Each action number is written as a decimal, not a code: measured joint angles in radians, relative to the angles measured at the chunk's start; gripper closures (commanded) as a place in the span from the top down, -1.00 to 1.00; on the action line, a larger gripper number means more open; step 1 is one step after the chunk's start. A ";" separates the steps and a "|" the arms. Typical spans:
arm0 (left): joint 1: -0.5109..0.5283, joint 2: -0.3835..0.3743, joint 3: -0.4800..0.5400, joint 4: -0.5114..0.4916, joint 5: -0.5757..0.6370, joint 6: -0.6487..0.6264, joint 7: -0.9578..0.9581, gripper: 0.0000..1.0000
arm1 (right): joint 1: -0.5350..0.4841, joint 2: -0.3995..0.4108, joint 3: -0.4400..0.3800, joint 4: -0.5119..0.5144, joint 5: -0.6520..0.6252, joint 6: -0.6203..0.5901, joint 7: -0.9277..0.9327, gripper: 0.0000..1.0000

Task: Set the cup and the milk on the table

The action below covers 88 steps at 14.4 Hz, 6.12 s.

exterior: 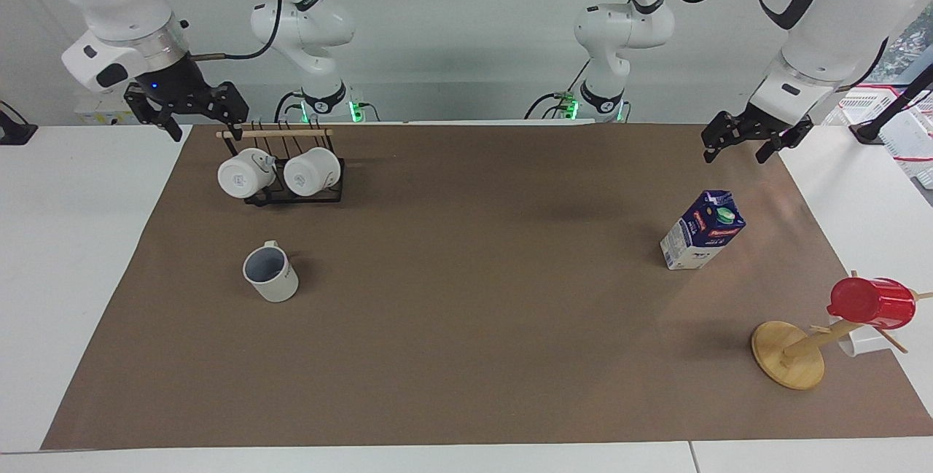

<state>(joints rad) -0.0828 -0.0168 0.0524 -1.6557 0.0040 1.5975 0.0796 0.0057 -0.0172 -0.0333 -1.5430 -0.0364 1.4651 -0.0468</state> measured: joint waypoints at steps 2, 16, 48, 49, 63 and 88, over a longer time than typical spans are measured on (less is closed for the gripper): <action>0.000 0.000 0.000 0.000 0.000 0.000 0.000 1.00 | 0.000 0.000 0.000 0.000 0.000 0.000 0.000 1.00; 0.000 0.000 0.000 0.000 0.000 0.000 0.000 1.00 | -0.005 0.000 -0.002 -0.008 0.000 0.001 0.000 1.00; 0.049 0.026 0.001 -0.331 0.000 0.490 -0.079 1.00 | -0.057 0.317 -0.002 -0.354 0.129 0.794 -0.498 -1.00; 0.049 0.029 0.001 -0.337 0.000 0.499 -0.088 1.00 | -0.057 0.317 -0.002 -0.351 0.129 0.794 -0.498 -1.00; 0.050 0.027 0.002 -0.337 0.000 0.527 -0.145 -1.00 | 0.438 0.378 0.016 -0.229 -0.010 0.813 0.252 -1.00; -0.260 0.133 -0.023 0.006 0.043 0.210 -0.394 -1.00 | 0.118 0.101 -0.007 -0.073 -0.010 0.295 0.243 1.00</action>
<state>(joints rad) -0.3424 0.1158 0.0297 -1.6501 0.0473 1.8076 -0.3139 0.1241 0.0837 -0.0404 -1.6162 -0.0461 1.7605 0.1960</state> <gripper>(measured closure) 0.577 0.000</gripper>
